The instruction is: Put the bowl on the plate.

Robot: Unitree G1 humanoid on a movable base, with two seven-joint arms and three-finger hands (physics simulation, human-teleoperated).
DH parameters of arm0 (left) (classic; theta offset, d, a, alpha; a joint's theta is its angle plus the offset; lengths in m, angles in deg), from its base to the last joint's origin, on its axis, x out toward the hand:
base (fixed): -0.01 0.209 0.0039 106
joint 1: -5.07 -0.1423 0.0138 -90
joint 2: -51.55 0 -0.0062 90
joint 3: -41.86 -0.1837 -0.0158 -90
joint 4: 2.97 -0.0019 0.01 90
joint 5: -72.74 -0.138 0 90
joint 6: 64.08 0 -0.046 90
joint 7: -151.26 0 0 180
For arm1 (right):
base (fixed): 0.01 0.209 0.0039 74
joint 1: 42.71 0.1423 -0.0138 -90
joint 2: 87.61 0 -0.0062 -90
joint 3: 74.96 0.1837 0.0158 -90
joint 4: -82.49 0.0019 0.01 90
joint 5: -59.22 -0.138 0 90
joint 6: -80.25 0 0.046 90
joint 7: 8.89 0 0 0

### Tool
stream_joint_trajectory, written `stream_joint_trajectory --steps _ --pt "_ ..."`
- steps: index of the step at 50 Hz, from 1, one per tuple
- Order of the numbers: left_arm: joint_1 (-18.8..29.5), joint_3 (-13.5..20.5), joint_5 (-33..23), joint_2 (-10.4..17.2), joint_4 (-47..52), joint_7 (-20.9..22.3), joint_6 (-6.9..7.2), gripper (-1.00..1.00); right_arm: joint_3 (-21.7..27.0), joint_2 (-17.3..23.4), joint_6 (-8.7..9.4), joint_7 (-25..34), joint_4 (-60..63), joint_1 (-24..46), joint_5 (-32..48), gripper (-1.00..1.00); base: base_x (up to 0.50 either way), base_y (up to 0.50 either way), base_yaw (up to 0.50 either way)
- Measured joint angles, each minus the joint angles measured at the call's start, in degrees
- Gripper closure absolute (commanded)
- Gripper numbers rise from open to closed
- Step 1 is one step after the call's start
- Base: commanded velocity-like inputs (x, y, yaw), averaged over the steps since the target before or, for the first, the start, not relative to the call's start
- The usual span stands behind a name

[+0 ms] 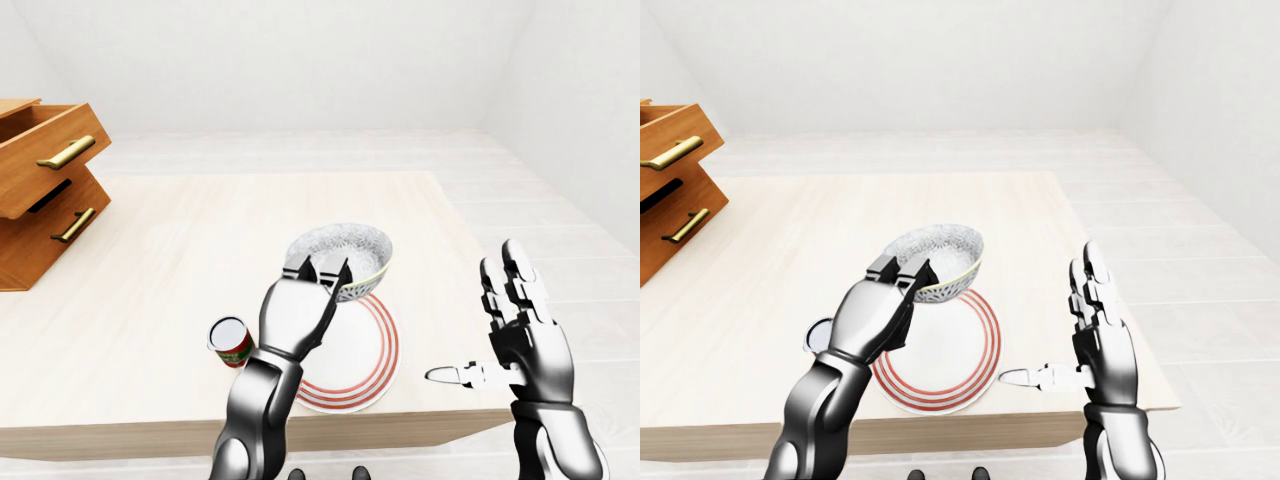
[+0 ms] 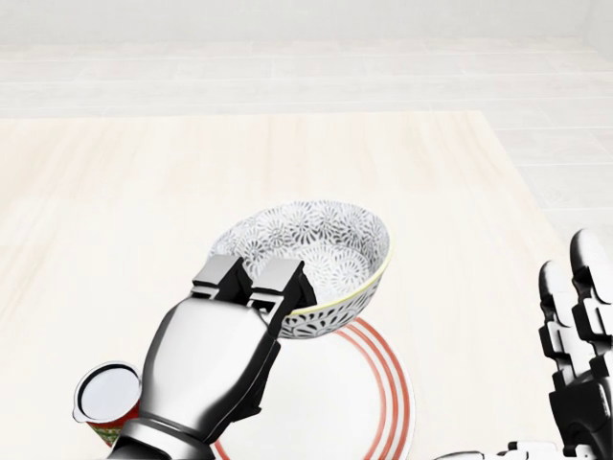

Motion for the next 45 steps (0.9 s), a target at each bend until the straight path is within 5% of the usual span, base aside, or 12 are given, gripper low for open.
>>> stream_joint_trajectory --steps 20,45 --pt "-5.8 -6.1 -1.9 2.0 1.6 -6.5 -0.22 1.00 0.6 -0.7 -1.26 1.0 0.0 -1.0 -0.3 -1.00 0.00 0.00 0.00" --pt "-10.0 -8.5 -3.5 6.1 -3.6 -18.4 -1.85 1.00 1.2 -1.0 -0.27 1.0 0.5 -0.4 0.1 -1.00 0.00 0.00 0.00"
